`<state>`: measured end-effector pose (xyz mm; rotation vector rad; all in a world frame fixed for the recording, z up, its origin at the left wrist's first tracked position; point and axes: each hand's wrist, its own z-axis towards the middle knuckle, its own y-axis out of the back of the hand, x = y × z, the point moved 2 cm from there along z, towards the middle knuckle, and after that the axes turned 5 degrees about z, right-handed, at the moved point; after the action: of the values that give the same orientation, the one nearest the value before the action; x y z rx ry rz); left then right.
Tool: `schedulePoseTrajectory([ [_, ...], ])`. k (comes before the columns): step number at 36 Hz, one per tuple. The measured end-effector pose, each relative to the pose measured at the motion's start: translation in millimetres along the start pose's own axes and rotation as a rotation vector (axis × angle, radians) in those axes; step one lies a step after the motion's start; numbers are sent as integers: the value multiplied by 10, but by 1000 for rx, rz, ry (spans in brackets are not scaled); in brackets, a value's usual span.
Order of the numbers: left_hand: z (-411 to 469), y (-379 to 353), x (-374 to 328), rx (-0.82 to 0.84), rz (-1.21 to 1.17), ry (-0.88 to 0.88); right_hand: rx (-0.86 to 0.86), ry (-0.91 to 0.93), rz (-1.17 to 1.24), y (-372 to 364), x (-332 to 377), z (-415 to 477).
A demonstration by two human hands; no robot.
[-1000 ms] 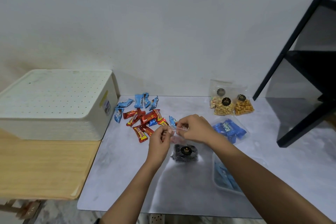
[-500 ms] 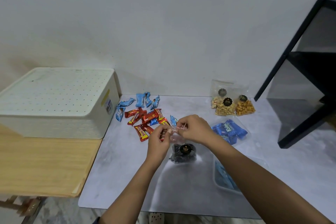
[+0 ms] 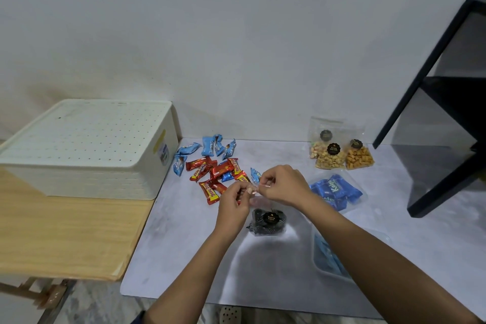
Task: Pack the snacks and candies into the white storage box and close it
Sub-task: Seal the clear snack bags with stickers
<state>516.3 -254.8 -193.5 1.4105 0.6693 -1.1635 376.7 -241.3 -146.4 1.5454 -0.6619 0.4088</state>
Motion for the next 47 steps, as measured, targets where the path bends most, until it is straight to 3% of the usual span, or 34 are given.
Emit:
schedulePoseTrajectory([
  [13, 11, 45, 71, -48, -86, 93, 98, -45, 121, 208, -256, -27],
  [22, -28, -44, 19, -7, -124, 77, 17, -60, 154, 222, -401, -113],
  [28, 4, -45, 11, 46, -173, 108, -11, -53, 350, 270, -528, -172],
  [47, -44, -46, 25, 19, -190, 71, -152, -118, 381, 243, -782, -238],
])
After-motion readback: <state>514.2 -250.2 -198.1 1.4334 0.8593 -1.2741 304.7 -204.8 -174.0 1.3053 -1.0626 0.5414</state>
